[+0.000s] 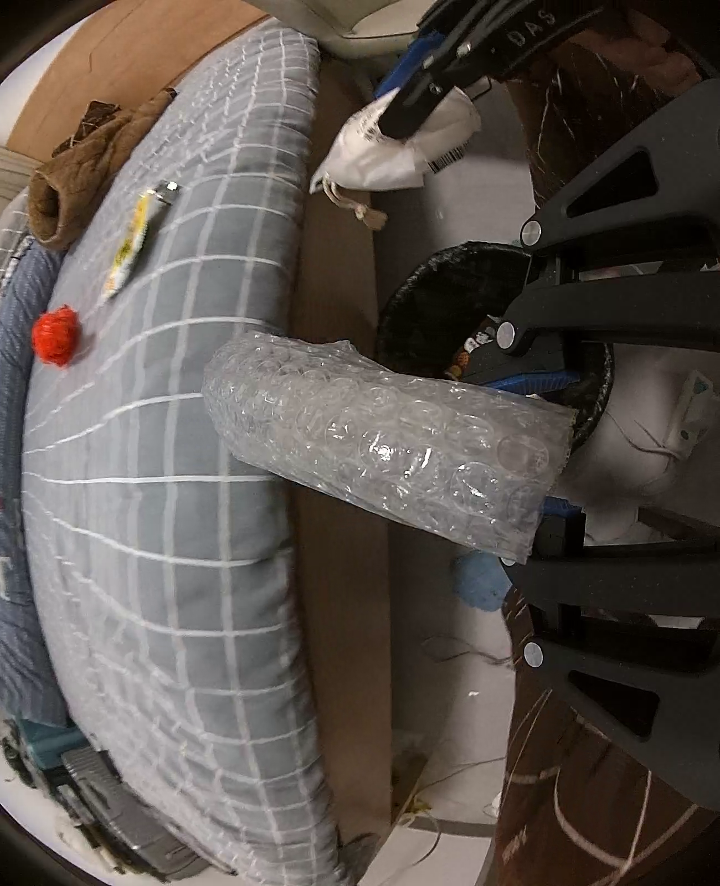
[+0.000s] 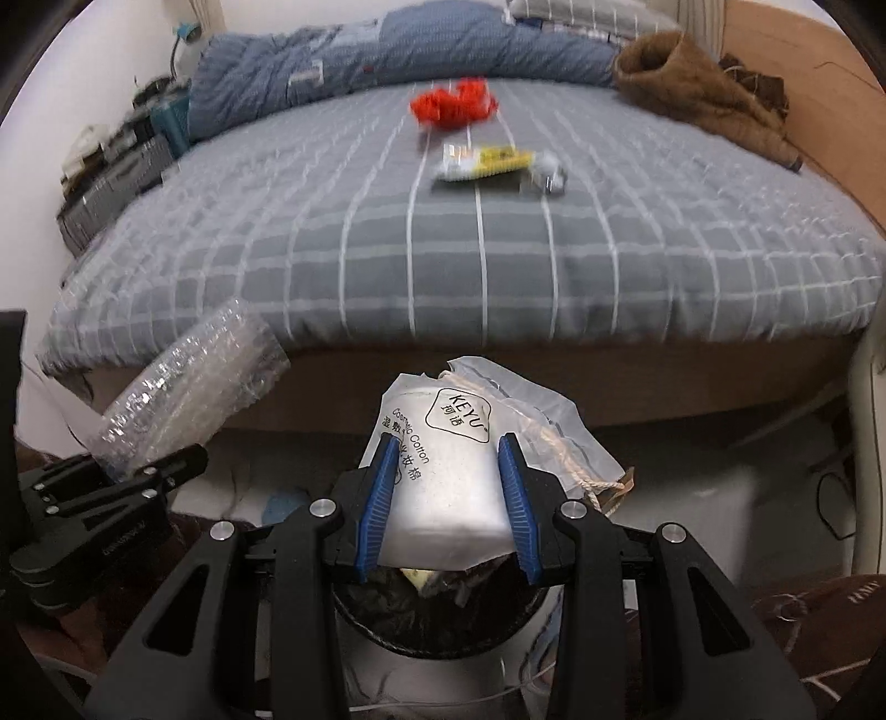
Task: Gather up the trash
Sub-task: 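Carry the bubble wrap and white mask packet over the trash bin, then open both grippers to drop the bubble wrap and mask packet into the bin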
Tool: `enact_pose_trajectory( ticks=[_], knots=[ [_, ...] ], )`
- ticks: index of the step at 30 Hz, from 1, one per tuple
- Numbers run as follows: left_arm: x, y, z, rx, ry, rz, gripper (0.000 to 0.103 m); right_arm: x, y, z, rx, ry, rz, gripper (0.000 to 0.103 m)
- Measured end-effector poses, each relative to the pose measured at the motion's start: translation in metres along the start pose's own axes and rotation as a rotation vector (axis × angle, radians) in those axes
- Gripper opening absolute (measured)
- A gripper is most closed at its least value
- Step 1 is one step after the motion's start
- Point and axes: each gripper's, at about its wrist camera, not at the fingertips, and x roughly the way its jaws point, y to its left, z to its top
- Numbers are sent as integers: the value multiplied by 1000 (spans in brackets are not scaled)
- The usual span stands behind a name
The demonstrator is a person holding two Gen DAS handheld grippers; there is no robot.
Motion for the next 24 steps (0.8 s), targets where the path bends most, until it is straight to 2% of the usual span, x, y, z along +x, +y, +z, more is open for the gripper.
enact_pose_trajectory(
  ticks=[14, 24],
  knots=[
    [82, 3, -2, 14, 143, 17, 28, 73, 12, -5, -36, 149, 20, 36],
    [96, 11, 2, -10, 158, 50, 28, 100, 24, -3, -53, 187, 34, 41]
  ],
)
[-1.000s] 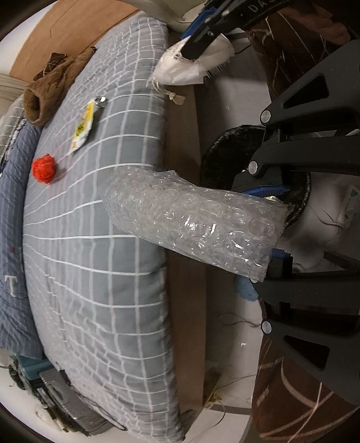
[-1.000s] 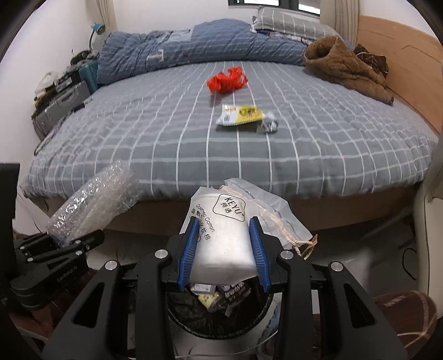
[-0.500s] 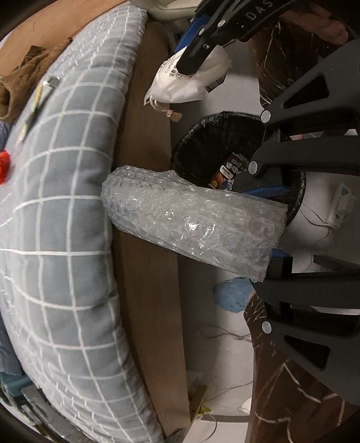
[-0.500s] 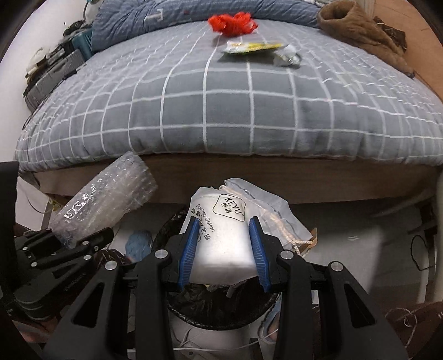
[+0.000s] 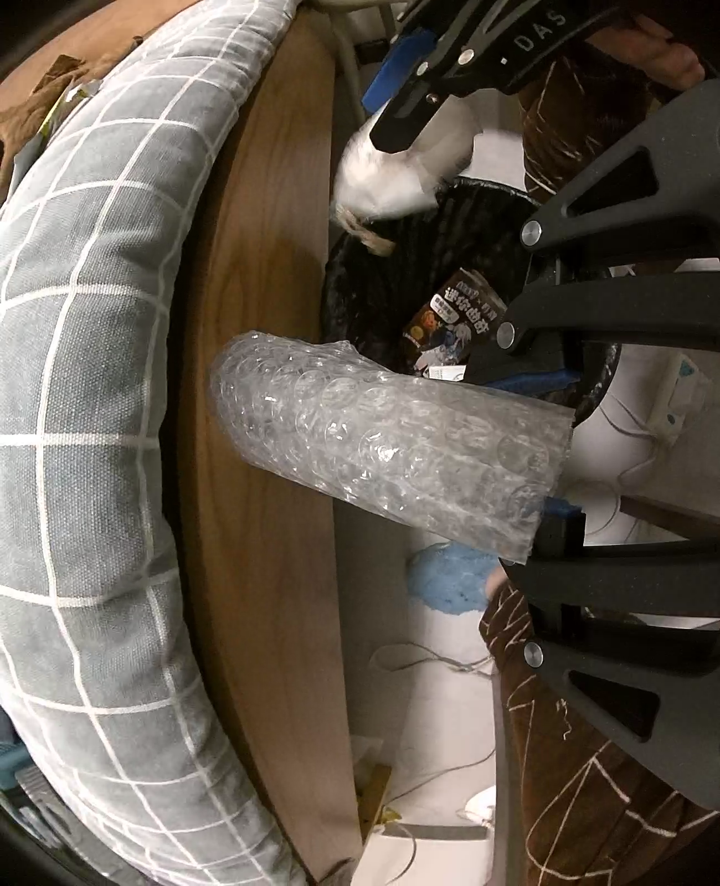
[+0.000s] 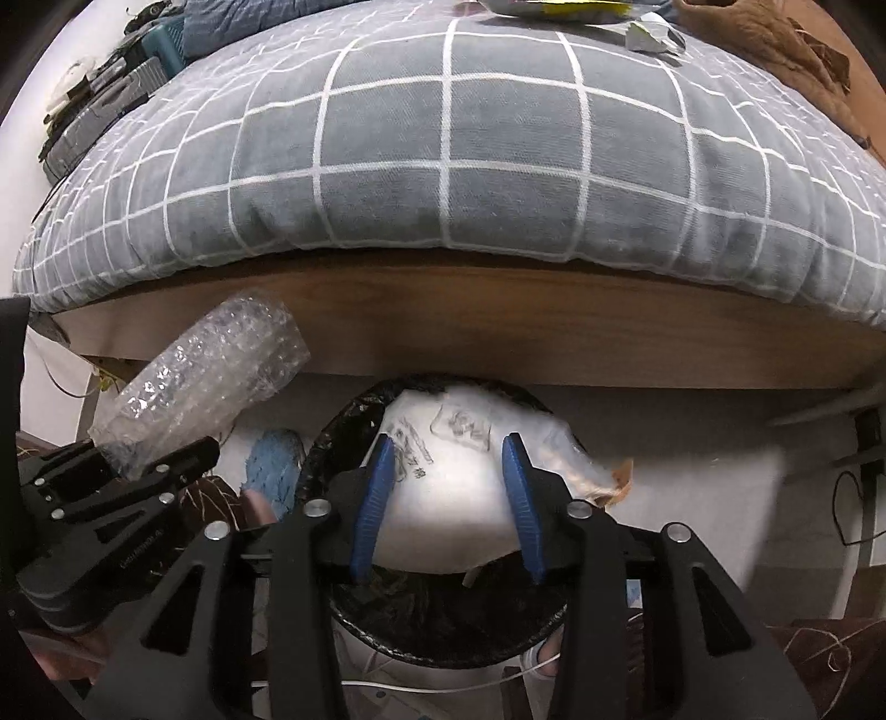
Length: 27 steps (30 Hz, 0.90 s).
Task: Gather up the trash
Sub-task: 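Open both grippers to drop the bubble wrap and mask packet into the bin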
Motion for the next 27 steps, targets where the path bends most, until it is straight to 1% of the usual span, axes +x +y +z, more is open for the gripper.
enact_pose_trajectory(
  ticks=[1, 3, 5, 6, 8, 9, 13, 17, 24, 27],
  knots=[
    [1, 0, 0, -4, 4, -1, 28, 0, 0, 0, -3, 1, -2, 43],
    [3, -2, 0, -6, 7, 0, 28, -2, 0, -1, -3, -6, -11, 51],
    [2, -6, 0, -2, 5, -1, 28, -8, -3, 0, 4, -23, -21, 62],
    [0, -9, -1, 1, 4, -3, 28, -13, -7, 1, 11, -35, -29, 65],
    [2, -12, 0, 8, 3, -9, 28, -21, -14, 0, 21, -59, -37, 74],
    [1, -16, 0, 18, 4, -15, 28, -25, -18, -1, 25, -71, -41, 75],
    [0, -37, 1, 52, 2, -43, 28, -40, -42, -2, 49, -105, -67, 86],
    [0, -58, 0, 84, -7, -58, 28, -49, -66, -7, 78, -125, -105, 89],
    [8, -89, -5, 129, 14, -74, 29, -57, -104, -22, 134, -128, -140, 89],
    [9, -95, -7, 141, 26, -82, 29, -63, -109, -22, 151, -135, -140, 89]
  ],
)
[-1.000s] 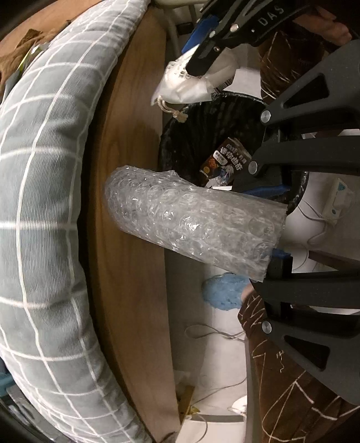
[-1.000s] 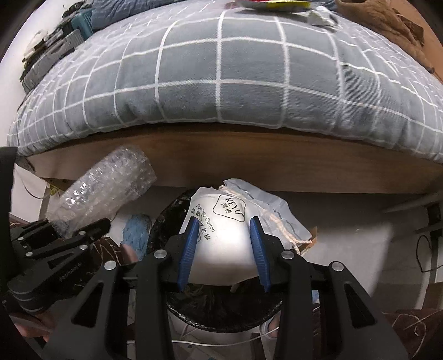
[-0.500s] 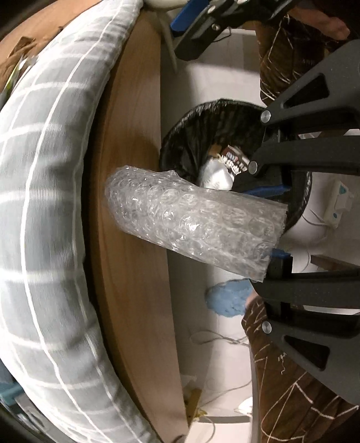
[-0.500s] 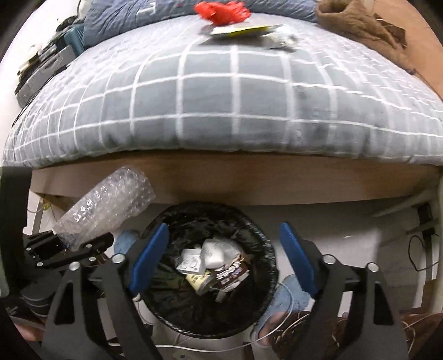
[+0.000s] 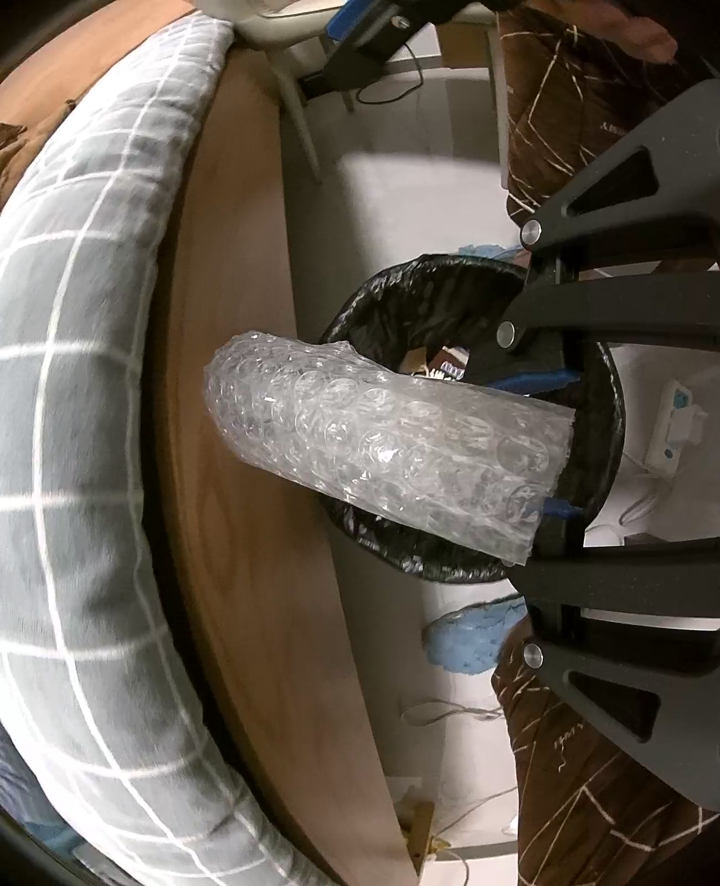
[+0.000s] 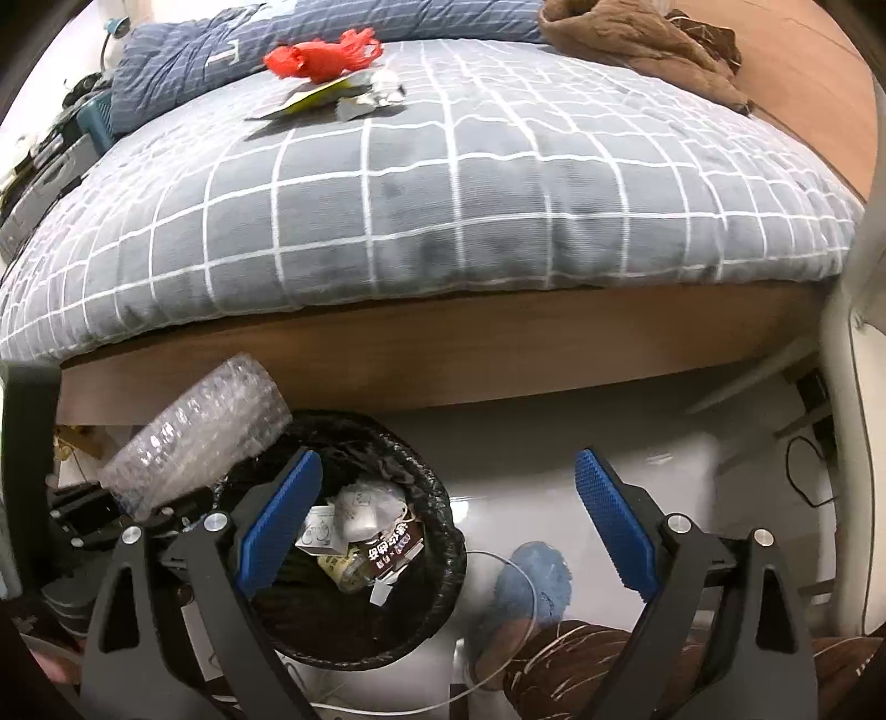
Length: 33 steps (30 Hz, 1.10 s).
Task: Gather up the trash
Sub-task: 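Open both grippers to drop the bubble wrap and mask packet into the bin, then move both grippers back up toward the bed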
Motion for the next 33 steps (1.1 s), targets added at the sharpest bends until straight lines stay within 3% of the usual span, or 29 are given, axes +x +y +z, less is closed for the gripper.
enact_pose_trajectory(
  ticks=[3, 6, 8, 20, 33],
  knots=[
    [2, -4, -1, 17, 4, 2, 31, -1, -3, 3, 6, -5, 0, 89],
    [0, -2, -1, 27, -2, 11, 38, -2, -2, 3, 5, -12, -6, 89],
    [-2, -1, -1, 25, -9, 10, 53, -2, 0, 2, 5, -17, -7, 89],
    [-36, 7, 4, 22, -120, 25, 95, -17, 0, 15, 11, -96, -10, 89],
    [-94, 24, 22, -18, -268, 24, 97, -47, 7, 27, -3, -203, -16, 89]
  ],
)
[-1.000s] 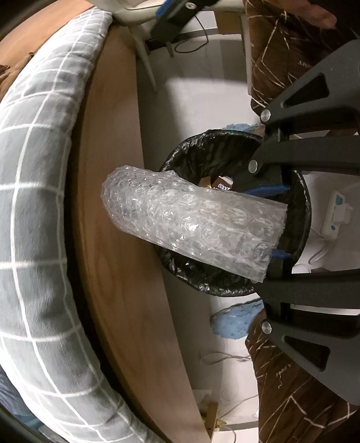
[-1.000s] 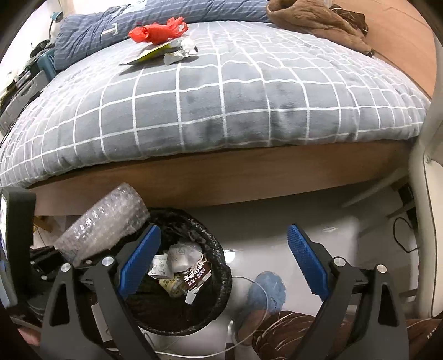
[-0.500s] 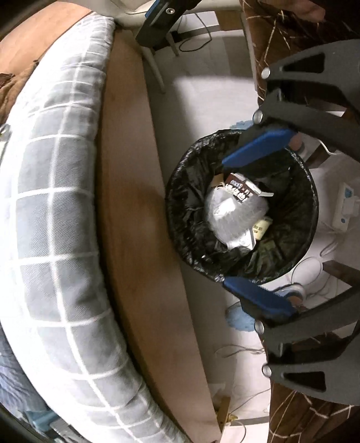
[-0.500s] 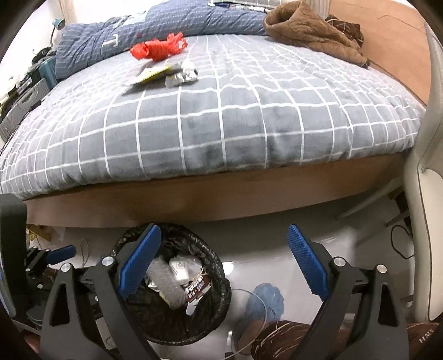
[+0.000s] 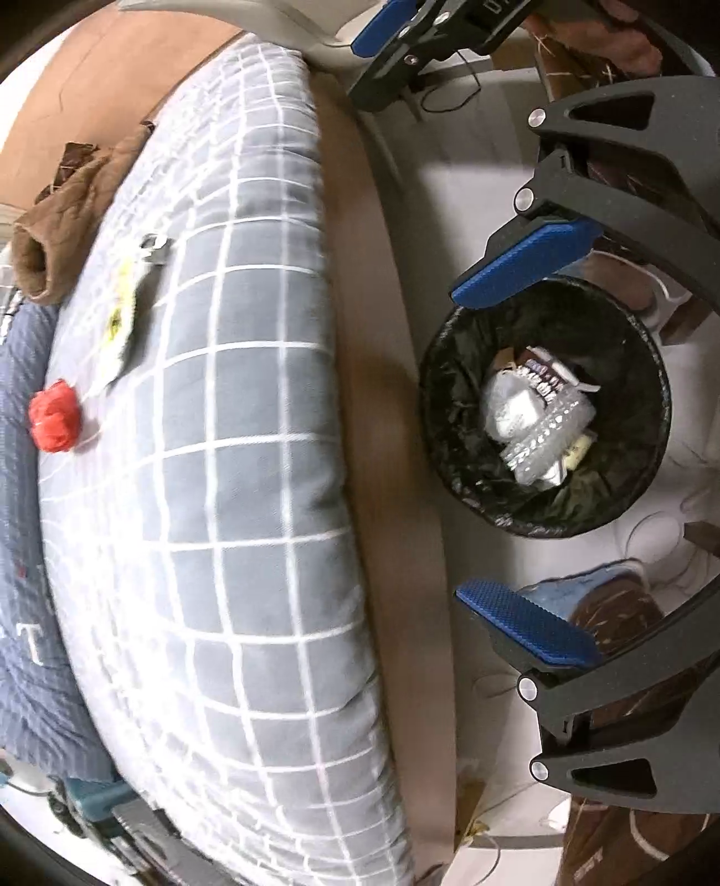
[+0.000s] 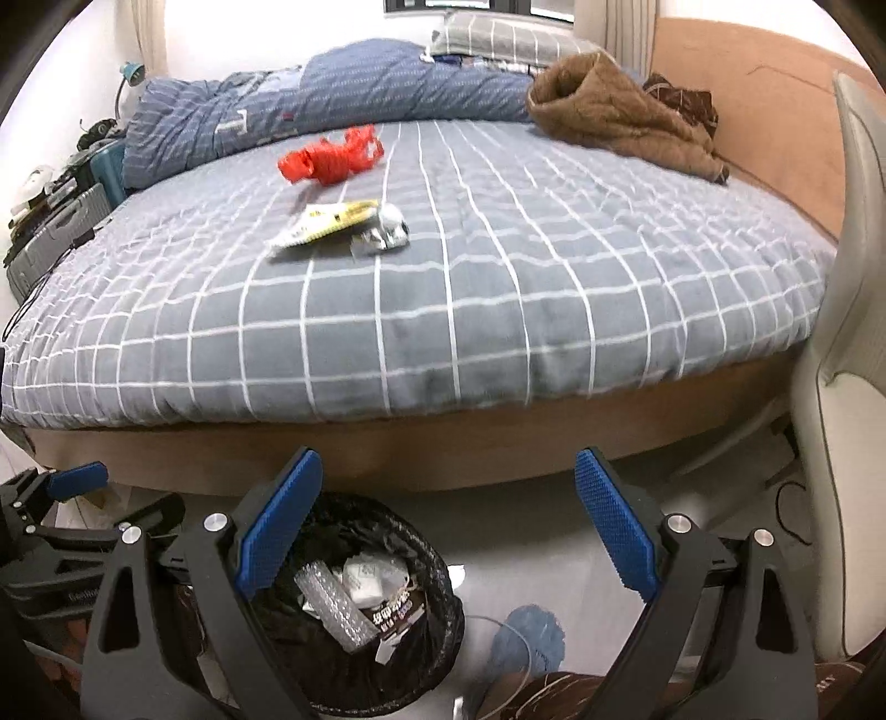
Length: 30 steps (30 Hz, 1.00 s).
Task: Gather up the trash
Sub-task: 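Move both grippers back up toward the bed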
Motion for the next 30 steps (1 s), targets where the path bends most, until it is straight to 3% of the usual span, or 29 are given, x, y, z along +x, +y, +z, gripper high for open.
enact_pose_trajectory(
  ticks=[6, 13, 16, 23, 30],
  knots=[
    [-16, 7, 17, -16, -53, -9, 97, -13, 12, 16, -32, -54, -4, 89],
    [-23, 17, 40, -7, -103, 31, 97, -16, 23, 43, -53, -97, 7, 89],
    [-22, 25, 49, -26, -105, 7, 97, -13, 27, 54, -49, -106, 7, 89],
    [-18, 47, 85, -52, -149, 29, 97, 6, 40, 85, -63, -115, 29, 89],
    [-1, 79, 136, -85, -200, 70, 97, 49, 61, 122, -88, -60, 71, 89]
  ],
)
